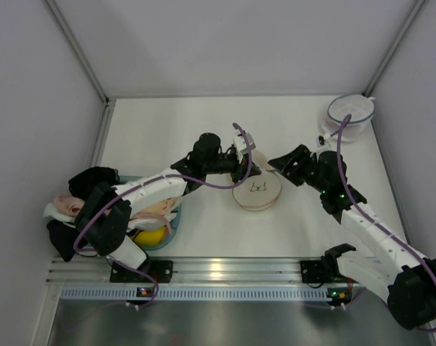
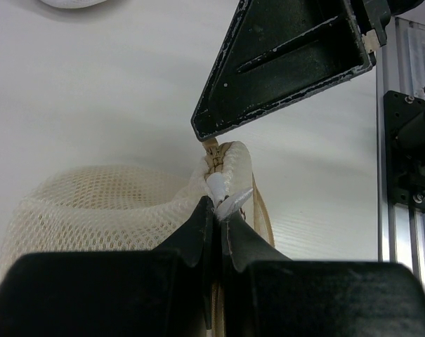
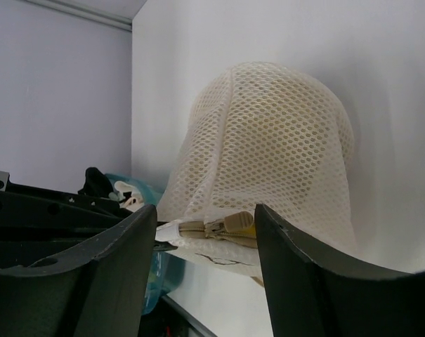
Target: Place the bra in the laundry bag and zip it closed
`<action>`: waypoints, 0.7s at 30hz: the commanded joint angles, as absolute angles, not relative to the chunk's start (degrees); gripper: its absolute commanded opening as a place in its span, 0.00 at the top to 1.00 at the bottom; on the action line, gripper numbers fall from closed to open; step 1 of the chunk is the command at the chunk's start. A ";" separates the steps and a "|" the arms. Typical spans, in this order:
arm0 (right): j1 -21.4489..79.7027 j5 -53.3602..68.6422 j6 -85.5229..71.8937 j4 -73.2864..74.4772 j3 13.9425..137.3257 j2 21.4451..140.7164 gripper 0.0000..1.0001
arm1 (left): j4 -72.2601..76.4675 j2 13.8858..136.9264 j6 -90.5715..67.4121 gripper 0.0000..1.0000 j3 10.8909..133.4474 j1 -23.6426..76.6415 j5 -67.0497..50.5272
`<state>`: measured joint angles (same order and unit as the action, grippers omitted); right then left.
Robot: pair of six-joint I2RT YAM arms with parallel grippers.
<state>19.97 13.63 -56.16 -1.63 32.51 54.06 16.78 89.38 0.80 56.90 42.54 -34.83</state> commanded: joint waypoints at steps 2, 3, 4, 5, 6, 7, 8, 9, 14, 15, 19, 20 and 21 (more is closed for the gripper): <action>19.95 14.50 -57.30 -3.25 32.52 54.67 0.41 | 18.63 88.33 2.20 1.00 57.74 42.98 -35.07; 20.04 14.59 -57.30 -3.25 32.69 55.19 0.41 | 18.63 88.33 2.20 1.00 57.74 42.98 -35.16; 20.13 14.59 -57.30 -3.08 32.78 55.37 0.41 | 18.63 88.33 2.20 1.00 57.66 42.98 -35.07; 20.30 14.68 -57.39 -3.16 32.78 55.72 0.41 | 18.63 88.33 2.11 1.00 57.74 42.98 -35.07; 20.39 14.76 -57.48 -3.34 32.70 56.16 0.41 | 18.72 88.33 2.20 1.00 57.74 42.98 -35.16; 20.56 14.77 -57.48 -3.34 32.70 56.25 0.41 | 18.63 88.33 2.20 1.00 57.83 43.07 -35.07; 20.74 14.85 -57.65 -3.34 32.61 56.60 0.41 | 18.63 88.42 2.20 1.00 57.83 43.07 -35.07; 20.74 15.03 -57.83 -3.60 32.52 56.78 0.40 | 18.63 88.42 2.20 1.00 57.92 43.07 -35.07; 20.83 15.82 -58.71 -4.57 32.69 56.43 0.51 | 18.63 88.59 2.11 1.00 58.01 43.15 -34.89; 20.92 15.82 -58.71 -4.57 32.78 55.99 0.56 | 18.63 88.59 2.11 1.00 58.01 43.15 -34.81; 21.01 15.73 -58.36 -3.26 33.83 55.02 0.72 | 18.63 88.86 2.11 1.00 58.01 43.15 -34.37; 21.01 15.82 -58.27 -3.16 33.92 54.85 0.72 | 18.63 88.86 2.02 1.00 58.01 43.24 -34.19; 21.01 15.82 -58.27 -2.90 34.01 54.84 0.72 | 18.63 88.86 2.02 1.00 58.01 43.16 -34.19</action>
<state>20.25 14.74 -58.24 -1.91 32.23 56.51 16.64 89.38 1.26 56.90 42.87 -34.61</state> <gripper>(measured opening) 0.281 0.048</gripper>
